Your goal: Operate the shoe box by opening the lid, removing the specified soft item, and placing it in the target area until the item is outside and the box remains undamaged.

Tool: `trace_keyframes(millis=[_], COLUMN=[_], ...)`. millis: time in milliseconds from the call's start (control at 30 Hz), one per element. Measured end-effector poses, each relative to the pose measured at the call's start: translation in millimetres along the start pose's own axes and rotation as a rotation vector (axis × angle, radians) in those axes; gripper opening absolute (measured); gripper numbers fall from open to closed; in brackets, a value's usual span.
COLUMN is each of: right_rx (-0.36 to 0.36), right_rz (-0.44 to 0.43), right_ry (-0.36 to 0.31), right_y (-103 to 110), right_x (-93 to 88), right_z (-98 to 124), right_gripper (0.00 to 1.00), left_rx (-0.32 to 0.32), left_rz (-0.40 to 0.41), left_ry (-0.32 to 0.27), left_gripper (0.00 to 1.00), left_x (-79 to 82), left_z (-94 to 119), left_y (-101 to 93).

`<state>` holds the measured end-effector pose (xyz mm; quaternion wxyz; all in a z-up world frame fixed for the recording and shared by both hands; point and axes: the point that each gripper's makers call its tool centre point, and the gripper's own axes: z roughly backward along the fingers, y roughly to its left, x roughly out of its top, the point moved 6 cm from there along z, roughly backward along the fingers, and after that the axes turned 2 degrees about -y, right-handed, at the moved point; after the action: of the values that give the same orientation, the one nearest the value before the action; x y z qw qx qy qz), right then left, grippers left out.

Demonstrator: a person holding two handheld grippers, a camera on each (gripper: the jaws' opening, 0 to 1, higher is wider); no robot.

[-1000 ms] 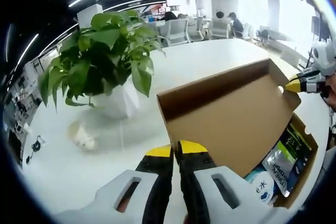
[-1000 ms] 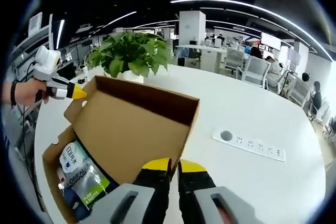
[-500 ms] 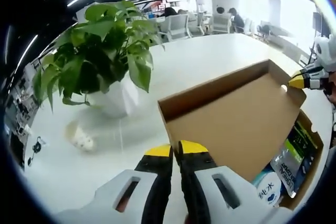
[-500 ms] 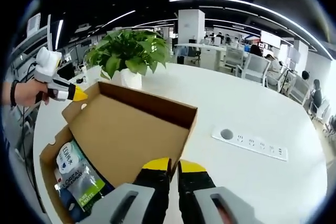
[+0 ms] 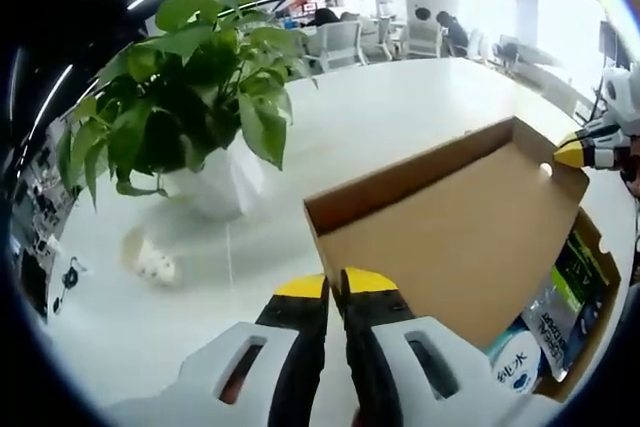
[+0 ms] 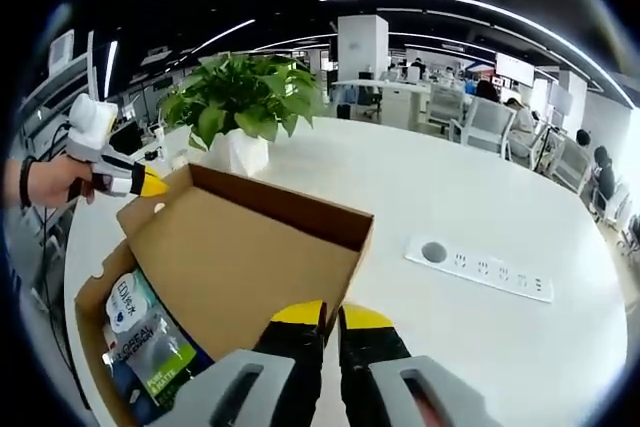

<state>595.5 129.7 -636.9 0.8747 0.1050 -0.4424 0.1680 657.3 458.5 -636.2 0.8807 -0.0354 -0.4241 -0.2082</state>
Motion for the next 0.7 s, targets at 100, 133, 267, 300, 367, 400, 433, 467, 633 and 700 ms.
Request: trace_keyframes(millis=[100,133,267,300,367,400,433,467,633,700], right_rx=[0.004,0.004,0.006,0.006,0.005,0.004,0.004,0.005,0.008,0.009], right_rz=[-0.011,-0.011,-0.007,-0.01,-0.012,-0.012,-0.012,-0.014,-0.019,-0.019], right_ry=[0.003,0.004,0.01,0.011,0.012,0.012,0.013,0.013,0.015,0.015], right_y=[-1.0,-0.9,-1.2,-1.2,-1.3,-1.3,-1.4,-1.6,-3.0,-3.0], right_x=[-0.8,-0.9,-1.5,-1.8,-2.3,-2.3,-2.3,-2.3,-2.9,-2.9], right_z=[-1.5,-1.8,-3.7,-4.2,-5.1,-5.3,-5.6,-6.0,-7.8,-7.9], right_gripper=[0.0,0.0,0.0,0.0,0.0,0.0,0.0,0.0,0.0,0.0], left_rx=[-0.003,-0.003,-0.001,0.0,-0.001,-0.003,-0.005,-0.006,-0.004,-0.001], left_rz=[-0.009,-0.013,-0.018,-0.02,-0.022,-0.019,-0.017,-0.023,-0.027,-0.029], left_ry=[0.006,0.009,0.017,0.018,0.023,0.025,0.03,0.033,0.042,0.043], left_gripper=[0.05,0.05,0.05,0.05,0.05,0.06,0.06,0.06,0.07,0.07], left_x=[-0.4,-0.5,-1.4,-1.8,-2.7,-3.1,-3.8,-5.0,-7.9,-7.9], left_z=[-1.8,-2.9,-5.5,-6.1,-7.2,-7.1,-7.2,-7.3,-8.1,-7.9], left_y=[-0.1,0.0,-0.8,-1.0,-1.2,-1.7,-2.3,-2.8,-4.9,-4.7])
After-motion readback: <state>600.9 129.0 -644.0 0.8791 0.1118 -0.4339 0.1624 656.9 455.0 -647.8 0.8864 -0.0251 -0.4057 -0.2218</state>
